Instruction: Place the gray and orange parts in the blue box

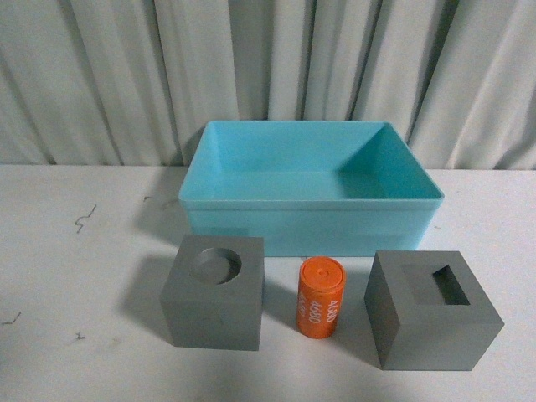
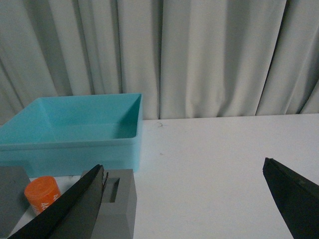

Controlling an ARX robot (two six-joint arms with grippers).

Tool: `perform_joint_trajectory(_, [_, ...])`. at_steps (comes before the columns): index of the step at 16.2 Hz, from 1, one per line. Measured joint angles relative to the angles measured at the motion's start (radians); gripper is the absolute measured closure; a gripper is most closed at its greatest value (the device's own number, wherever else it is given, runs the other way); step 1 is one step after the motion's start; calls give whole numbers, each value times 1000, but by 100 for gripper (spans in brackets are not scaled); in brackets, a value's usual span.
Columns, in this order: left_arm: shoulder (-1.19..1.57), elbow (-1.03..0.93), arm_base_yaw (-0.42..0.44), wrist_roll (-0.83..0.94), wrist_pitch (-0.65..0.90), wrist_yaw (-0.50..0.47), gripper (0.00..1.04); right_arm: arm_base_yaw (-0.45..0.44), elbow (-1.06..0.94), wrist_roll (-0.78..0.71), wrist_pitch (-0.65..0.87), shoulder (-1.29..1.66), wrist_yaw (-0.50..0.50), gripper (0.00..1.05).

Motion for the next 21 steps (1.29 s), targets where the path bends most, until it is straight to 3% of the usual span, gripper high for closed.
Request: perform_joint_trajectory(21, [0, 0, 0, 0, 0, 0, 7, 0, 0, 0, 0, 0, 0, 6])
